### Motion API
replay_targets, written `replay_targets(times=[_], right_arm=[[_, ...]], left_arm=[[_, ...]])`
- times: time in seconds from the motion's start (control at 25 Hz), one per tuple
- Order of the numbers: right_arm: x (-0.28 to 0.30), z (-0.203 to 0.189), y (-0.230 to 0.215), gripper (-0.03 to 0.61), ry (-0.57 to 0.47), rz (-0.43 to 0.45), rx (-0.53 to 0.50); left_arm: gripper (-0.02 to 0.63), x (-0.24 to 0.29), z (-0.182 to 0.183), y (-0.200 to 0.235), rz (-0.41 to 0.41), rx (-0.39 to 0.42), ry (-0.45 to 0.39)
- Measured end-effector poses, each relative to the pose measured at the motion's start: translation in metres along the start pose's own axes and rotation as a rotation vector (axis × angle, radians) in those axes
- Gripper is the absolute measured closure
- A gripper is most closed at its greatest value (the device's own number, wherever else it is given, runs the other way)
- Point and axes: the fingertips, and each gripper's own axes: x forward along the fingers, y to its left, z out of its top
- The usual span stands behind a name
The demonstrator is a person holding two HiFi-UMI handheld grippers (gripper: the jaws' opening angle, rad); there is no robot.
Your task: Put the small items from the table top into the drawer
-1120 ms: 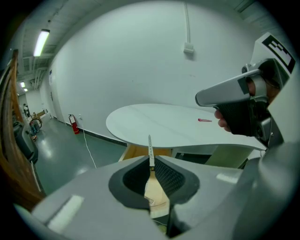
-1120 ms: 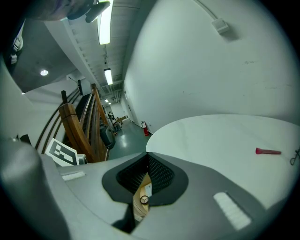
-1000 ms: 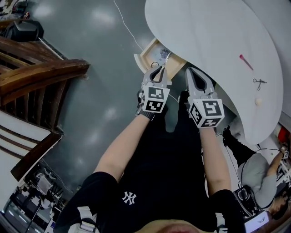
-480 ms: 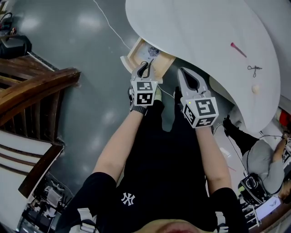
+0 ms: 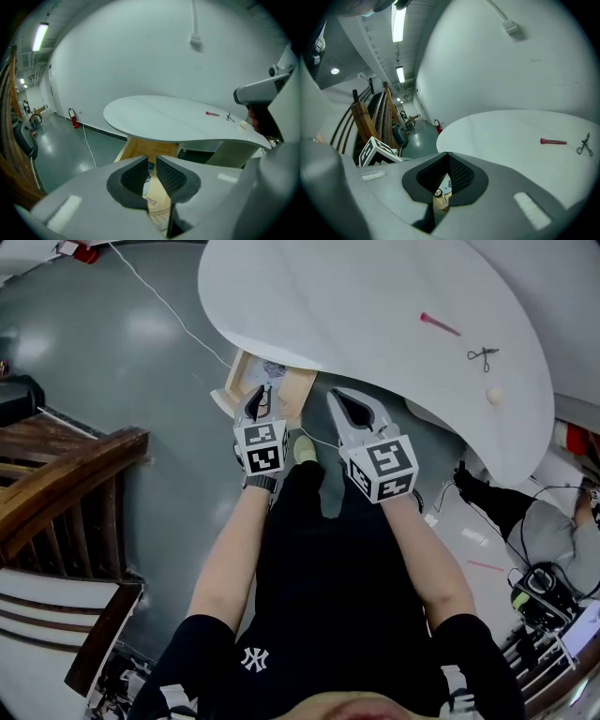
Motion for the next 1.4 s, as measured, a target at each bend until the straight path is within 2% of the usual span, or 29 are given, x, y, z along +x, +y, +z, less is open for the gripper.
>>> replay_targets(times=[0.16,0.28,0.84,1.12,1.4], right_arm=[[-0.011,0.010,-0.010,0.552,-0.033,-0.015,0.006],[-0.021,0.018,-0.021,0.552,-0.055,-0.034,0.009],[-0.074,0.057,-0.099,0.552,-0.118,-0.126,0.008],[-0.087,0.052,-0.160,0.551,-0.049,-0.143,-0.065],[-0.085,0.036,-0.221,0.525,0.070,-0.139,-0.176]], left_arm=[[0.573,-0.011,0.025,-0.017,-0.031,0.008,-0.035],[0.613,-0.017,0.046,-0.036,-0.067,0.028,-0.062],[0.614,-0.033,0.157,-0.166,-0.300,0.104,-0.204],[0.614,-0.018,0.177,-0.236,-0.406,0.147,-0.197],[0.614,0.007,0.184,-0.286,-0.438,0.190,-0.154]])
